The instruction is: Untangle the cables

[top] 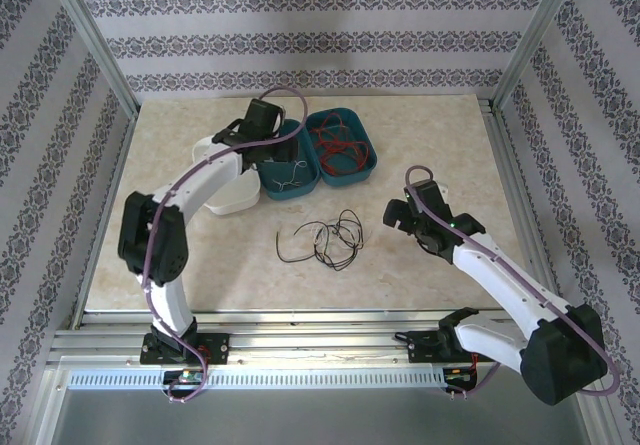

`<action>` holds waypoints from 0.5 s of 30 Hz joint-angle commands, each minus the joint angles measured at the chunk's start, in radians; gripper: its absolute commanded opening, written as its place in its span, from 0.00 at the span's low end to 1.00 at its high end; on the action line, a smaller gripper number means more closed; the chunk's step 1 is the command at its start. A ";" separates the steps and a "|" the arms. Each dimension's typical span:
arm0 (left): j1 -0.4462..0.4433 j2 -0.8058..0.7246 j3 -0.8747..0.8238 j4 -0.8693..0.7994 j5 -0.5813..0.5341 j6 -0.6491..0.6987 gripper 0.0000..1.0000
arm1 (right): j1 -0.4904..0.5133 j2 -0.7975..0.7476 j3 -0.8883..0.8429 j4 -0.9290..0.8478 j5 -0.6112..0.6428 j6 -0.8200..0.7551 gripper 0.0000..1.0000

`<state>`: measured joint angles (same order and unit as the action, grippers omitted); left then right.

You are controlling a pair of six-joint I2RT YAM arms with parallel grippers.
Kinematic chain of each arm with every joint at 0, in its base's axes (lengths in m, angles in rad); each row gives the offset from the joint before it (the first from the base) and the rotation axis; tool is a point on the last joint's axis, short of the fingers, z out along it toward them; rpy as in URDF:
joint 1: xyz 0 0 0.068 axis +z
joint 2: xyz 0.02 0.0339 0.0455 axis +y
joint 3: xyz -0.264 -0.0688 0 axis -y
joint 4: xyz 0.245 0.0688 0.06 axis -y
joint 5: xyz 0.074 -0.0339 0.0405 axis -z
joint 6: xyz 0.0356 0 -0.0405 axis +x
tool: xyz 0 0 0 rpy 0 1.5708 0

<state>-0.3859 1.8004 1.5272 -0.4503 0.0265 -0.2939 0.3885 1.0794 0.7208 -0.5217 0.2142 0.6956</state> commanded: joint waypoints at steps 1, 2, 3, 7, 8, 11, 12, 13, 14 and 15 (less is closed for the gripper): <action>-0.050 -0.109 -0.073 -0.037 0.008 -0.045 0.62 | -0.036 -0.017 -0.031 0.010 -0.081 -0.031 0.98; -0.070 -0.141 -0.103 -0.037 0.000 -0.054 0.62 | -0.049 -0.014 -0.033 0.009 -0.097 -0.030 0.98; -0.089 -0.171 -0.144 -0.028 -0.003 -0.068 0.62 | -0.062 -0.012 -0.035 0.009 -0.110 -0.028 0.98; -0.193 -0.273 -0.296 0.021 -0.008 -0.113 0.60 | -0.077 0.001 -0.032 0.006 -0.143 -0.041 0.98; -0.223 -0.289 -0.323 0.016 -0.025 -0.123 0.60 | -0.075 0.006 -0.026 0.005 -0.148 -0.049 0.98; -0.292 -0.328 -0.408 0.032 -0.042 -0.161 0.58 | -0.040 0.027 0.010 -0.026 -0.116 -0.061 0.98; -0.314 -0.338 -0.439 0.051 -0.039 -0.179 0.57 | -0.020 0.040 0.026 -0.041 -0.097 -0.066 0.98; -0.330 -0.344 -0.466 0.071 -0.034 -0.196 0.55 | -0.002 0.051 0.043 -0.052 -0.084 -0.067 0.98; -0.345 -0.347 -0.494 0.099 -0.025 -0.211 0.54 | 0.020 0.065 0.060 -0.064 -0.076 -0.069 0.98; -0.360 -0.351 -0.518 0.121 -0.019 -0.226 0.53 | 0.038 0.078 0.077 -0.071 -0.072 -0.067 0.98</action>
<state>-0.7177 1.4853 1.0592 -0.4080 0.0158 -0.4419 0.3843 1.1339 0.7387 -0.5541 0.1112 0.6498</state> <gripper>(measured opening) 0.531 0.983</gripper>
